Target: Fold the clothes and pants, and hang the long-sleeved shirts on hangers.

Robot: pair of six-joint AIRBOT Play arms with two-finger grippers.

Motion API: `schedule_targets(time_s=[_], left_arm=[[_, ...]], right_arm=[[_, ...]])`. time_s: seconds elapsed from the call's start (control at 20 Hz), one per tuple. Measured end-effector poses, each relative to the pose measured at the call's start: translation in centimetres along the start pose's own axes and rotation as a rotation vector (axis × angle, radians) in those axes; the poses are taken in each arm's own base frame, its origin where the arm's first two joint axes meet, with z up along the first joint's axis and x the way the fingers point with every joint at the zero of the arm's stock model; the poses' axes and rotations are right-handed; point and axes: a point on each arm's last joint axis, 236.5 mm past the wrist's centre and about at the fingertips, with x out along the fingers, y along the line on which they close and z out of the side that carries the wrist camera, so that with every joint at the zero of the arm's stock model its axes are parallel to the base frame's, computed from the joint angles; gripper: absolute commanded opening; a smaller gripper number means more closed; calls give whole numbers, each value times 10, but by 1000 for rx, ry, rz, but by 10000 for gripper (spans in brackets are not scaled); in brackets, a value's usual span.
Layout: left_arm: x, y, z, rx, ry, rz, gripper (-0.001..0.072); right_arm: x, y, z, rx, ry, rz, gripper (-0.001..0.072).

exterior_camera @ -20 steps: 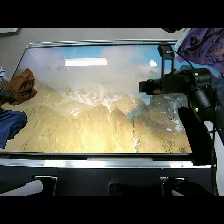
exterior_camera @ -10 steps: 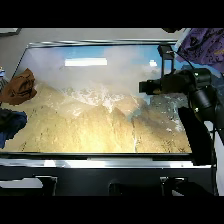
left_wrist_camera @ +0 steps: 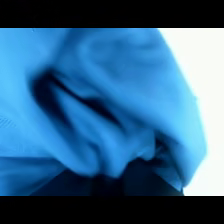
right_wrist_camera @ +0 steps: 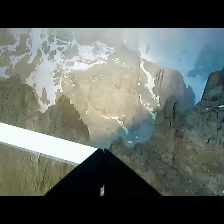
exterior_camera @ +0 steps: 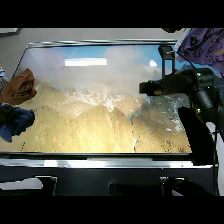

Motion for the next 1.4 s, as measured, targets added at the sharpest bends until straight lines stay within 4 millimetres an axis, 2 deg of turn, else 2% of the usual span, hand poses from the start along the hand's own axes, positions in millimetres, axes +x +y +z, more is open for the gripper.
schedule_targets(time_s=[0.1, 0.2, 0.35, 0.5, 0.55, 0.6, 0.65, 0.75, 0.8, 0.85, 0.95, 1.0, 1.1, 1.25, 1.3, 1.4], left_arm=[[-27, -57, -23, 74, 18, -95, 17], [-54, -121, -54, 168, 32, -210, 18], [-85, -210, -130, 312, 109, -364, 18], [-93, -272, -217, 448, 207, -449, 19], [-91, -287, -245, 480, 239, -469, 20], [-87, -300, -272, 510, 269, -482, 22], [-81, -312, -299, 538, 296, -490, 75], [-66, -324, -343, 579, 350, -489, 517], [-58, -327, -358, 584, 372, -480, 627], [-53, -326, -366, 587, 387, -468, 631], [-49, -321, -362, 582, 402, -449, 631], [-51, -316, -350, 585, 397, -442, 631], [-59, -300, -314, 586, 364, -422, 631], [-64, -261, -258, 568, 304, -361, 631], [-60, -244, -244, 554, 300, -334, 630], [-48, -212, -231, 525, 319, -305, 629]], right_arm=[[-5, 0, -8, -3, 27, -3, 36], [-11, -1, -16, -12, 57, -7, 39], [-20, -5, -28, -28, 100, -23, 56], [-29, -11, -37, -50, 134, -53, 65], [-33, -14, -41, -63, 146, -62, 94], [-36, -16, -44, -74, 155, -73, 94], [-38, -19, -47, -83, 167, -85, 94], [-42, -24, -52, -103, 189, -103, 107], [-43, -25, -53, -111, 194, -107, 214], [-43, -27, -54, -126, 196, -112, 302], [-43, -32, -53, -155, 196, -130, 311], [-44, -36, -52, -174, 194, -146, 312], [-45, -47, -49, -196, 186, -186, 314], [-43, -59, -43, -183, 167, -207, 318], [-41, -64, -42, -173, 168, -212, 318], [-35, -68, -42, -147, 176, -199, 319]])
